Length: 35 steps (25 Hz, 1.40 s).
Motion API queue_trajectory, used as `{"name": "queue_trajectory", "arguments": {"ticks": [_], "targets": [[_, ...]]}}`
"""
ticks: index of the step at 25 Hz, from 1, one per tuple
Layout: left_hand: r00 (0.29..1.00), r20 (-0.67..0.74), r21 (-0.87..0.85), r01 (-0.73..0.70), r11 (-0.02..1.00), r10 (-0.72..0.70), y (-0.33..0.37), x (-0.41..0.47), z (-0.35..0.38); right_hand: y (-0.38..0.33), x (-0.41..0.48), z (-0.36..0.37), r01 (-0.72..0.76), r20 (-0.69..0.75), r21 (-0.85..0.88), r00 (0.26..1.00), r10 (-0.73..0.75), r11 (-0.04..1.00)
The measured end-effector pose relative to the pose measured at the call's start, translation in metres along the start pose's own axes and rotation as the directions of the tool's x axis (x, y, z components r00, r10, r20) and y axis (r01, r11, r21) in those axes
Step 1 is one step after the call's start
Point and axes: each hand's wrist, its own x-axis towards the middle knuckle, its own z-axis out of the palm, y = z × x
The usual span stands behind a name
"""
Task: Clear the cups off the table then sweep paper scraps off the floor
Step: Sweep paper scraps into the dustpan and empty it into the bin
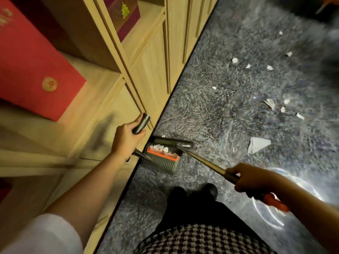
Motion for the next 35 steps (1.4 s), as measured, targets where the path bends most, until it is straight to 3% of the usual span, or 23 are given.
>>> {"name": "queue_trajectory", "arguments": {"ticks": [11, 15, 20, 24, 30, 35], "targets": [[0.995, 0.097, -0.050, -0.016, 0.999, 0.021, -0.007, -0.012, 0.003, 0.042, -0.054, 0.016, -0.032, -0.179, 0.364, 0.978, 0.104, 0.931], [0.995, 0.102, -0.024, -0.010, 1.000, 0.012, -0.004, -0.009, 0.005, 0.031, -0.038, 0.034, -0.011, -0.209, 0.325, 0.974, 0.083, 0.946], [0.995, 0.100, 0.003, -0.024, 1.000, 0.023, 0.006, -0.008, 0.013, 0.012, -0.010, 0.046, 0.008, -0.104, 0.187, 0.995, 0.012, 0.982], [0.994, 0.110, 0.008, -0.021, 1.000, 0.020, 0.006, -0.009, 0.012, 0.030, -0.024, 0.041, 0.003, -0.096, 0.227, 0.995, 0.020, 0.974], [0.987, 0.148, -0.042, -0.057, 0.997, 0.063, 0.021, -0.002, 0.020, 0.091, -0.044, 0.029, -0.018, -0.161, 0.438, 0.982, 0.098, 0.899], [0.934, 0.306, -0.053, -0.175, 0.983, 0.183, 0.072, 0.021, 0.057, 0.144, -0.063, 0.024, -0.030, -0.237, 0.644, 0.942, 0.236, 0.765]]}}
